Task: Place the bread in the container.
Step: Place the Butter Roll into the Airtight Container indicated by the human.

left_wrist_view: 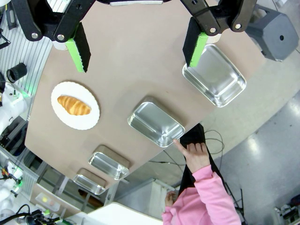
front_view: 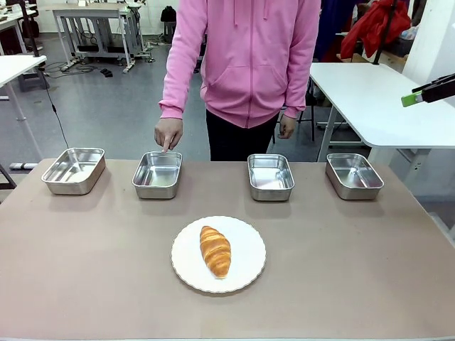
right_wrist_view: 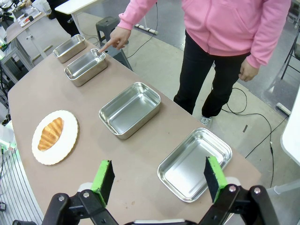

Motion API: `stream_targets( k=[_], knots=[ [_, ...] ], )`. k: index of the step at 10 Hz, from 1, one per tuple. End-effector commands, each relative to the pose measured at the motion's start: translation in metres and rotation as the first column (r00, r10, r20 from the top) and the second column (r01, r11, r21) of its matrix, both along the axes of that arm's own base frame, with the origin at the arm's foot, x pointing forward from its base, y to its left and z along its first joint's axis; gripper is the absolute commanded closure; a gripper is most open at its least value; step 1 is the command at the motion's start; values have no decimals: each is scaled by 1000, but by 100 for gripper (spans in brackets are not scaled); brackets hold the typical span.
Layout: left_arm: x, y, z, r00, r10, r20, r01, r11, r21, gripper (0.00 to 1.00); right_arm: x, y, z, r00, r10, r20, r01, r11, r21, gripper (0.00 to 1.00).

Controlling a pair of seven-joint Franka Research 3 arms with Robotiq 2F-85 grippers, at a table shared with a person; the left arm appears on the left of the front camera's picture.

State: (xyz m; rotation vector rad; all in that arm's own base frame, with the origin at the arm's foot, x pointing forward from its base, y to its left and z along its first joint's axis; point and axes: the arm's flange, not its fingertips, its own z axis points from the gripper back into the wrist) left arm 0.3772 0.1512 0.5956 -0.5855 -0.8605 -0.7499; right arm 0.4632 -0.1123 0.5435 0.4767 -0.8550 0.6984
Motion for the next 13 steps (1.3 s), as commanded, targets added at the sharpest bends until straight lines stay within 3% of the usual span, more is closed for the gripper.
stream_targets(
  k=[1,5,8,10,11,13],
  knots=[
    [0,-1,1,1000,-1,6,1,1000,-1,0,0,1,0,1000,2,2,-2,1000,1,0],
    [0,0,0,1000,0,0,0,1000,0,0,0,1,0,1000,2,2,-2,1000,1,0],
    [24,-104,20,990,64,-130,-54,996,75,0,0,1,0,1000,2,2,-2,1000,1,0],
    [32,-190,10,975,102,-200,-73,987,146,0,0,1,0,1000,2,2,-2,1000,1,0],
    [35,-236,0,956,150,-251,-107,978,177,0,0,1,0,1000,2,2,-2,1000,1,0],
    [38,-315,-33,872,351,-342,-274,928,253,0,0,1,0,1000,2,2,-2,1000,1,0]
  ],
)
